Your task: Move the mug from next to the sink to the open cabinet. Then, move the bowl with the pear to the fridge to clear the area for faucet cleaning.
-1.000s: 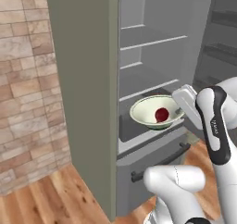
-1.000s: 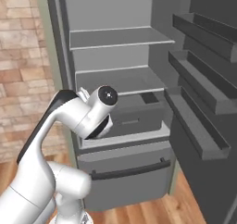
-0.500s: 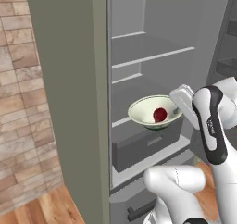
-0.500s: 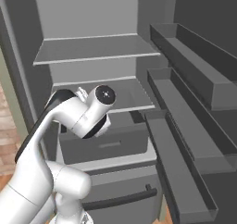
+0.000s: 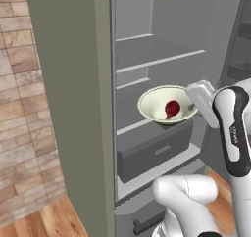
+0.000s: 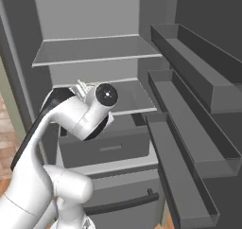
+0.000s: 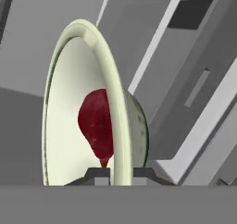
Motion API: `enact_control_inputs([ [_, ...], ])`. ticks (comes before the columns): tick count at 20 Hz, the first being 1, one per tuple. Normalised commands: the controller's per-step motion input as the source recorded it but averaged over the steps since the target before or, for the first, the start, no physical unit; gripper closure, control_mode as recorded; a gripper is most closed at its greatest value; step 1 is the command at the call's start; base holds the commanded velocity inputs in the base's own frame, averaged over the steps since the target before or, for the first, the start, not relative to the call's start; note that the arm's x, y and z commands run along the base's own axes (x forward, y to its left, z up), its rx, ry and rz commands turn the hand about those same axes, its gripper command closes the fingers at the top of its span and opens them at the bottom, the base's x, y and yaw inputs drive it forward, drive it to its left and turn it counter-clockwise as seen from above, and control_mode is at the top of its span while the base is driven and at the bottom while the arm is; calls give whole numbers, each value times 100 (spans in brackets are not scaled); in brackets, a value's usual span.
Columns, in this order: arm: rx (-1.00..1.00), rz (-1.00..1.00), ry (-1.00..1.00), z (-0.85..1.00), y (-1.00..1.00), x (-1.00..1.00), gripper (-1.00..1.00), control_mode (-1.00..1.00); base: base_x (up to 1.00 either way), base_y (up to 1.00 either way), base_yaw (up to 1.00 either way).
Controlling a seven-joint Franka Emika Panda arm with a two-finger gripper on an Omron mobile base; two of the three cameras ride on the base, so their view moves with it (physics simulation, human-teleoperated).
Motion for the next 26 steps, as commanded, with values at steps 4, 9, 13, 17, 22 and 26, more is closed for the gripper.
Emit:
enact_control_inputs([
  [4, 1, -4, -35, 100, 0, -27, 100, -100, 0, 0, 0],
  [9, 1, -8, -19, 100, 2, 7, 100, -100, 0, 0, 0],
  [13, 4, -9, -5, 100, 0, 18, 100, -100, 0, 0, 0],
  [17, 18, -8, 9, 58, 0, 48, 100, -100, 0, 0, 0],
  [22, 25, -1, 15, 36, 1, 18, 100, -100, 0, 0, 0],
  [26, 0, 0, 0, -4, 8, 32, 100, -100, 0, 0, 0],
])
